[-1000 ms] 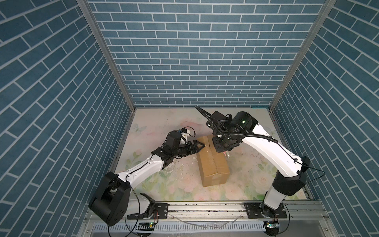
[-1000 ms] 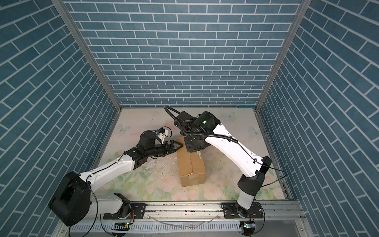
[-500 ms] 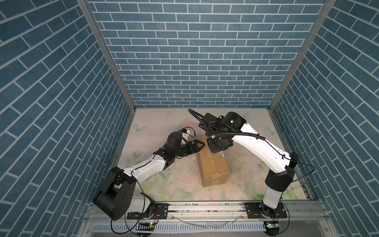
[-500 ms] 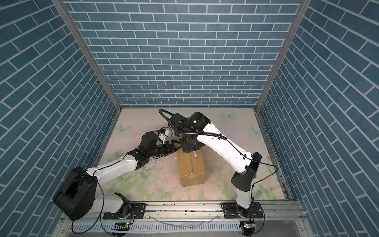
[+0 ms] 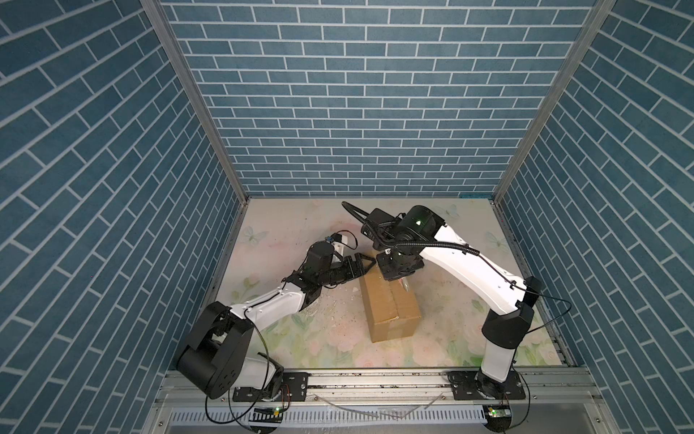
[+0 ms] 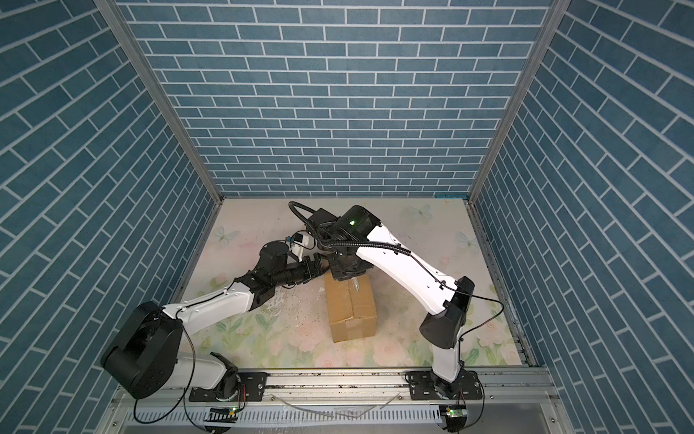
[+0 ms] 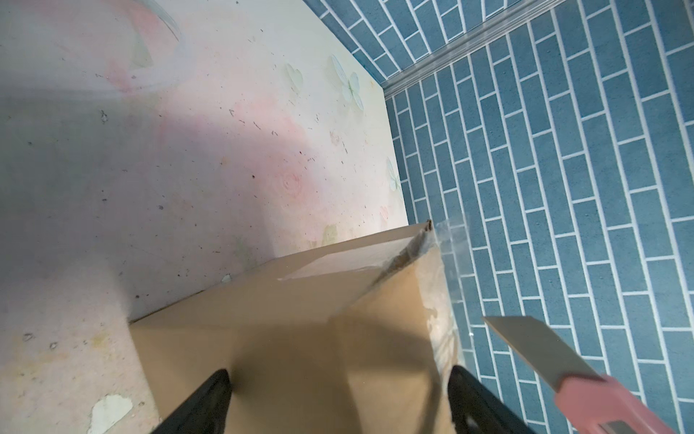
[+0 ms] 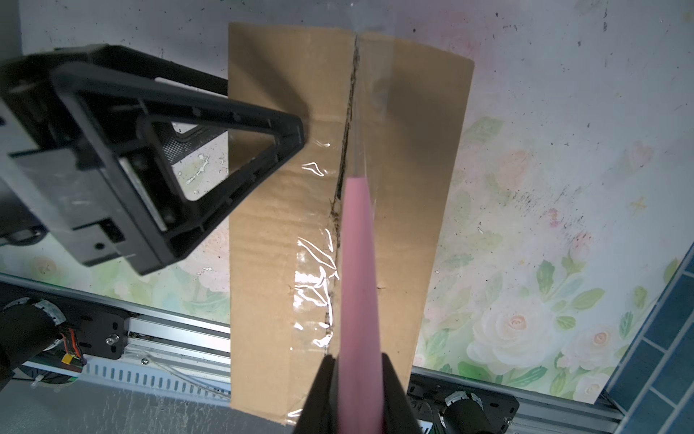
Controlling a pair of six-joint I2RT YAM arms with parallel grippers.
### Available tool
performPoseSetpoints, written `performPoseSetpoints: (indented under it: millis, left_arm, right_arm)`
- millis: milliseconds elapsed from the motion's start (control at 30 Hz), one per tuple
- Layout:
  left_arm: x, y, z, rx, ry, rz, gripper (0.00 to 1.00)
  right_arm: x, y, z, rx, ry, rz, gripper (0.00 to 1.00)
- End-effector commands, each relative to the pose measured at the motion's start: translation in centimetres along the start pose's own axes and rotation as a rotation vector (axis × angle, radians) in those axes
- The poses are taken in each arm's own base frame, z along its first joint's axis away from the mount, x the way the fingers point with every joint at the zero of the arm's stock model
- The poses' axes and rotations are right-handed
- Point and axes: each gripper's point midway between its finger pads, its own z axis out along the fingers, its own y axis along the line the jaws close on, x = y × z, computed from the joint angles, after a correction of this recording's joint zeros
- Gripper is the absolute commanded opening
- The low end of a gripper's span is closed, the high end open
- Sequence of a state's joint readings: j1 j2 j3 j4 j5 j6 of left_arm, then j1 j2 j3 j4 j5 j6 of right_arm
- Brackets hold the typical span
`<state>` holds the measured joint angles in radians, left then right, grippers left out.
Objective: Unpack the express box
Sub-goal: 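Lower the cutter onto the box's top seam while the left gripper grips the box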
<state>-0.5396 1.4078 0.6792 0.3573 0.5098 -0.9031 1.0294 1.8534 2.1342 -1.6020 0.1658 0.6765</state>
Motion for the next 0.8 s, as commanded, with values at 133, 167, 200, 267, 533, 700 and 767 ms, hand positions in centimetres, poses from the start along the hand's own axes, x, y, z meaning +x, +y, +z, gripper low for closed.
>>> performPoseSetpoints:
  millis: [133,167,200,267,533,700,767]
  left_arm:
    - [-0.7,0.4,0.7,0.011,-0.03,-0.012,0.89]
    - [-0.7,0.6,0.8,0.012,-0.032,-0.017,0.88]
    - [-0.6,0.8,0.9,0.007,-0.032,-0.024,0.86]
    - [-0.4,1.3,0.9,-0.003,-0.035,-0.033,0.84]
    - [0.0,2.6,0.8,-0.053,-0.038,-0.04,0.71]
    - [0.2,3.0,0.8,-0.062,-0.039,-0.045,0.7]
    - [0.2,3.1,0.7,-0.065,-0.04,-0.047,0.69]
  right_arm:
    - [0.8,-0.3,0.5,0.035,0.046,0.019,0.0]
    - [0.8,-0.3,0.6,0.037,0.046,0.02,0.0]
    - [0.8,-0.3,0.6,0.04,0.048,0.019,0.0]
    - [0.8,-0.4,0.6,0.045,0.047,0.021,0.0]
    - [0.5,-1.3,1.1,0.116,0.055,0.035,0.0]
    - [0.1,-1.8,1.3,0.162,0.053,0.04,0.0]
    - [-0.1,-2.1,1.1,0.183,0.046,0.044,0.0]
